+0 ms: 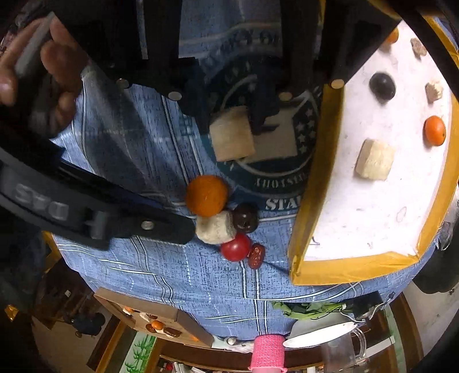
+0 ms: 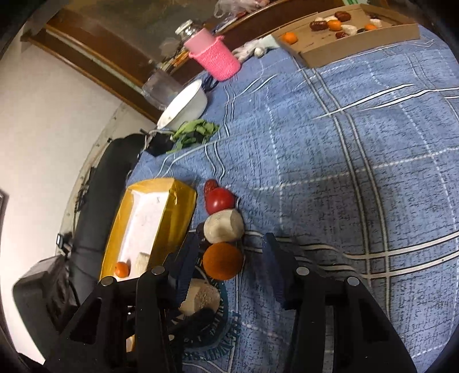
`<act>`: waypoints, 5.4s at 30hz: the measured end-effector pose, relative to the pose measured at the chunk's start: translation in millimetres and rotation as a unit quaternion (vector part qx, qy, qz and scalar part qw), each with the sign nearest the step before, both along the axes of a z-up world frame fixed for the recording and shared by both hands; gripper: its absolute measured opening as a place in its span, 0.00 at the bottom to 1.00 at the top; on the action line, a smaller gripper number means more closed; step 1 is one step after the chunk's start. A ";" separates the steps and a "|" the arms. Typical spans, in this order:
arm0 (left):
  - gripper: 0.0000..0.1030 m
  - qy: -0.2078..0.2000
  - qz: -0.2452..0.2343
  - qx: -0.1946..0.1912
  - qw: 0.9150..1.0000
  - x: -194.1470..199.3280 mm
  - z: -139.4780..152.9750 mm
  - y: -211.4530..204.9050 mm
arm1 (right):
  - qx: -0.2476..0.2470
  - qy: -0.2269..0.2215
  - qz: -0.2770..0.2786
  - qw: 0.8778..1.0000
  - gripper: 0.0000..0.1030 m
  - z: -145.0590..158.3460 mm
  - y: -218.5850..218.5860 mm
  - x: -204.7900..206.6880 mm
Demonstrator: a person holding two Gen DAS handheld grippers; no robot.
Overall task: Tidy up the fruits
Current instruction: 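Grasp a cream cube with the left tool while the right tool grasps a mandarin, then carry both pieces into the tray and open both tools, then grasp a large cream cube with the right tool while the left tool grasps a dark round fruit, then carry both held pieces over the tray and open both tools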
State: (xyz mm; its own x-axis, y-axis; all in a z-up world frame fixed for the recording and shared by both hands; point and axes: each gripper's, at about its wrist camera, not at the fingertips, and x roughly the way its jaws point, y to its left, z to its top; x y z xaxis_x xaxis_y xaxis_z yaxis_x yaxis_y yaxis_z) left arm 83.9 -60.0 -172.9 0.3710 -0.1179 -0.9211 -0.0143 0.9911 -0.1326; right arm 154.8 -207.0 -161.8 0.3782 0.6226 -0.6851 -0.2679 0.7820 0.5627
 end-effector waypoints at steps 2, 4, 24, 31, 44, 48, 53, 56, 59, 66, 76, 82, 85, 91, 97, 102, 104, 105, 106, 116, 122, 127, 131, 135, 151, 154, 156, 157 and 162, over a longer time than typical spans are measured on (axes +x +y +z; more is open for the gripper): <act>0.30 -0.010 0.000 -0.008 1.000 -14.3 10.6 6.1 | -0.008 0.003 0.010 1.000 0.48 -2.5 5.2 -1.6; 0.30 -0.019 0.009 -0.024 1.000 -28.0 21.9 18.9 | -0.019 -0.003 0.022 1.000 0.48 -2.6 12.7 -4.1; 0.30 -0.096 0.159 -0.064 0.981 -65.6 65.6 178.3 | -0.096 -0.058 0.044 0.993 0.32 16.0 39.2 -45.7; 0.30 -0.091 0.148 -0.068 0.982 -54.0 53.3 184.0 | -0.072 -0.095 0.092 0.989 0.32 53.2 94.3 -61.1; 0.30 -0.040 0.118 0.000 0.992 -21.6 6.4 165.1 | -0.128 -0.071 0.081 0.986 0.32 6.6 189.1 6.6; 0.30 -0.029 0.113 0.018 0.993 -17.5 -1.4 162.1 | -0.162 -0.092 0.091 0.978 0.32 0.6 200.3 2.9; 0.30 -0.027 0.111 0.019 0.993 -16.0 -6.2 162.1 | -0.216 -0.114 0.102 0.964 0.32 -3.2 214.7 -1.7; 0.30 -0.030 0.109 0.020 0.993 -15.5 -6.4 161.6 | -0.238 -0.122 0.109 0.957 0.33 -6.5 220.8 -4.5; 0.30 -0.033 0.108 0.019 0.993 -16.1 -6.5 162.4 | -0.252 -0.128 0.113 0.953 0.35 -8.2 224.4 -7.1; 0.43 -0.039 0.119 -0.018 0.992 -22.1 -4.0 169.8 | -0.140 -0.100 0.127 0.977 0.52 3.1 208.7 -2.4; 0.61 -0.107 0.122 -0.045 0.986 -61.2 49.7 157.1 | 0.005 -0.093 0.105 0.990 0.59 71.0 129.6 -20.9; 0.61 -0.131 0.089 -0.053 0.986 -68.5 69.5 123.9 | -0.021 -0.096 0.068 0.993 0.63 78.5 61.5 -37.9; 0.61 -0.134 0.069 -0.053 0.987 -67.6 74.4 104.9 | -0.033 -0.087 0.039 0.995 0.63 67.4 32.4 -34.9; 0.61 -0.124 0.057 -0.047 0.989 -65.3 73.7 88.0 | -0.040 -0.046 0.006 0.998 0.62 40.0 10.1 -18.8; 0.61 -0.115 0.064 -0.038 0.991 -69.6 71.0 85.2 | -0.068 -0.017 -0.004 0.998 0.52 9.6 31.1 1.5; 0.61 -0.103 0.066 -0.036 0.992 -68.2 67.1 81.5 | -0.086 -0.018 -0.003 0.996 0.36 -4.1 42.8 8.4; 0.61 -0.099 0.061 -0.036 0.993 -65.4 66.4 76.8 | -0.076 -0.016 0.002 0.997 0.31 -6.1 42.6 9.7; 0.61 -0.099 0.059 -0.035 0.993 -63.9 66.4 74.2 | -0.068 -0.017 -0.004 0.998 0.30 -4.9 38.6 8.6; 0.61 -0.099 0.056 -0.032 0.993 -61.9 67.0 70.7 | -0.063 -0.019 -0.005 0.998 0.30 -3.0 36.5 7.4; 0.61 -0.073 0.020 -0.022 0.997 -20.7 57.5 36.0 | -0.043 -0.048 -0.075 0.995 0.30 17.8 -9.2 1.3; 0.59 -0.036 0.010 -0.015 0.999 29.9 41.1 20.6 | -0.040 -0.054 -0.109 0.992 0.30 26.0 -32.9 0.9; 0.52 0.009 0.015 -0.006 1.000 68.3 16.7 11.5 | -0.037 -0.044 -0.117 0.992 0.30 25.3 -38.9 2.2; 0.43 0.024 0.013 0.011 1.000 83.0 4.2 5.1 | -0.035 -0.044 -0.114 0.992 0.30 26.1 -39.3 1.5; 0.29 0.041 0.018 0.021 0.999 88.7 -6.8 4.0 | -0.031 -0.043 -0.114 0.992 0.30 26.4 -38.7 0.6; 0.21 -0.027 0.028 -0.042 0.998 25.1 52.8 47.7 | -0.034 -0.053 -0.062 0.996 0.30 24.7 -13.9 -2.2; 0.21 -0.040 0.050 -0.062 0.996 13.1 68.3 80.0 | -0.054 -0.067 -0.042 0.995 0.30 24.0 3.2 -6.8; 0.21 -0.051 0.073 -0.067 0.994 1.5 75.1 108.8 | -0.061 -0.074 -0.026 0.995 0.30 22.4 13.0 -9.2; 0.21 -0.058 0.086 -0.064 0.993 -2.4 78.3 120.0 | -0.063 -0.077 -0.019 0.995 0.30 21.7 17.9 -10.9; 0.21 -0.073 0.136 -0.058 0.986 -16.4 82.2 176.3 | -0.069 -0.085 0.020 0.994 0.30 26.8 46.5 -18.2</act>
